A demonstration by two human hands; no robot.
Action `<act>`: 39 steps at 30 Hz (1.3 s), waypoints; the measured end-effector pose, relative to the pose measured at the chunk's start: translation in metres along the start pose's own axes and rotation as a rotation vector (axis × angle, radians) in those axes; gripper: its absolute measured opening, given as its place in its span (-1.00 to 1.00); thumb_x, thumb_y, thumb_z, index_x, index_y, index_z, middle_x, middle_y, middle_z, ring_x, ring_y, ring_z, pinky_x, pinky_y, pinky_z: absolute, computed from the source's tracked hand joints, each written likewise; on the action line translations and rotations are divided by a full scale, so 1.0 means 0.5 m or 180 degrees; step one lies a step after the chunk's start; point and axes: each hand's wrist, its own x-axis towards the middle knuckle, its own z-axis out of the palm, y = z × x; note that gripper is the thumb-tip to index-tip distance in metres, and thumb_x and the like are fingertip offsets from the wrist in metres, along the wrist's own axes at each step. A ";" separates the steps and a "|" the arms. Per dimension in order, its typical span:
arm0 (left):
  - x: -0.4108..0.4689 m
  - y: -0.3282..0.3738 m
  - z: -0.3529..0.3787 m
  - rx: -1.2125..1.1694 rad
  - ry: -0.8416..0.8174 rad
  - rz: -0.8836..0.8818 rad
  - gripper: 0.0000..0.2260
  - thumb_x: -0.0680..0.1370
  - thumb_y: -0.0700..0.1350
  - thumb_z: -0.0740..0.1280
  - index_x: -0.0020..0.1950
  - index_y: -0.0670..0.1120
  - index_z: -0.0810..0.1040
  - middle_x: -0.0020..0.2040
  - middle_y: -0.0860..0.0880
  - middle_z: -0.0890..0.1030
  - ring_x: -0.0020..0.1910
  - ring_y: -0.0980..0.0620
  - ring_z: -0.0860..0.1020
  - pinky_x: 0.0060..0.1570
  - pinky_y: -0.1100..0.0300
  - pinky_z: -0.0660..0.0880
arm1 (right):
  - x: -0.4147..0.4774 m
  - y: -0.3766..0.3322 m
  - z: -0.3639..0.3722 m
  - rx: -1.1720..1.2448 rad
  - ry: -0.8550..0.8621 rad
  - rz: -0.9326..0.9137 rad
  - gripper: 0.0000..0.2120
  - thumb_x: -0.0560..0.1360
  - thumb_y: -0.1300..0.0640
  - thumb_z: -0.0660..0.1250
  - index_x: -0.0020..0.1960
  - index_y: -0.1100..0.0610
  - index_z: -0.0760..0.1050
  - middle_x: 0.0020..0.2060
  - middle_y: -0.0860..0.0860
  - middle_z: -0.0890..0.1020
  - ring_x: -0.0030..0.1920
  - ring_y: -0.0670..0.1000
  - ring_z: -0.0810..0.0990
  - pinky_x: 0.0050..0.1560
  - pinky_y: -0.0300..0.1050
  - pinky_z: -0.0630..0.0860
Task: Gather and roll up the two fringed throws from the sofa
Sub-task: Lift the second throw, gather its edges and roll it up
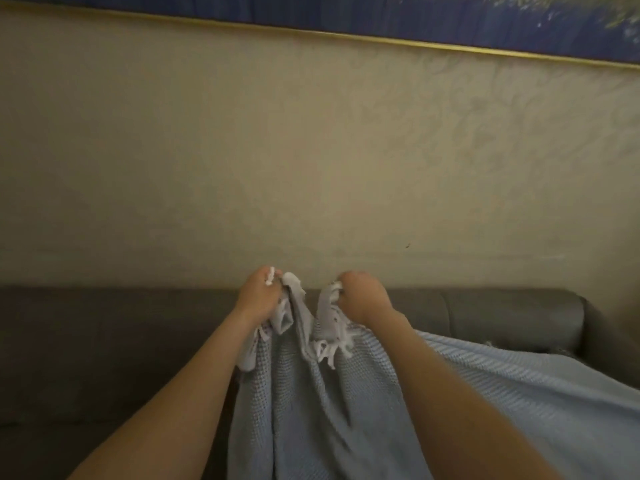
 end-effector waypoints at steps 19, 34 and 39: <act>-0.020 -0.041 -0.104 -0.0466 -0.0185 0.0455 -0.75 0.69 -0.24 0.28 0.08 0.02 0.73 -0.04 -0.01 0.78 -0.01 0.00 0.75 0.08 -0.01 0.64 | 0.017 -0.098 0.039 0.1436 -0.0260 -0.1029 -0.81 0.50 0.04 0.51 0.08 0.07 0.66 -0.25 -0.06 0.70 -0.25 -0.01 0.68 -0.28 -0.13 0.52; -0.001 -0.049 -0.119 -0.1794 0.1767 -0.0639 -0.75 0.60 -0.37 0.11 -0.17 -0.11 0.45 -0.31 -0.03 0.47 -0.41 0.02 0.40 -0.42 0.19 0.32 | -0.011 -0.064 0.092 -0.0789 -0.1433 -0.0506 -0.51 0.44 -0.13 0.53 0.22 0.12 0.49 0.19 0.11 0.59 0.25 0.20 0.53 0.27 0.13 0.45; 0.009 -0.058 -0.166 -0.1951 0.2334 -0.0839 -0.80 0.64 -0.33 0.12 0.11 -0.22 0.53 -0.03 -0.16 0.59 -0.13 -0.10 0.57 -0.19 0.07 0.49 | -0.029 -0.026 0.137 -0.1927 -0.1653 -0.0028 -0.39 0.48 -0.11 0.50 0.47 0.01 0.46 0.45 0.06 0.46 0.50 0.20 0.33 0.48 0.24 0.24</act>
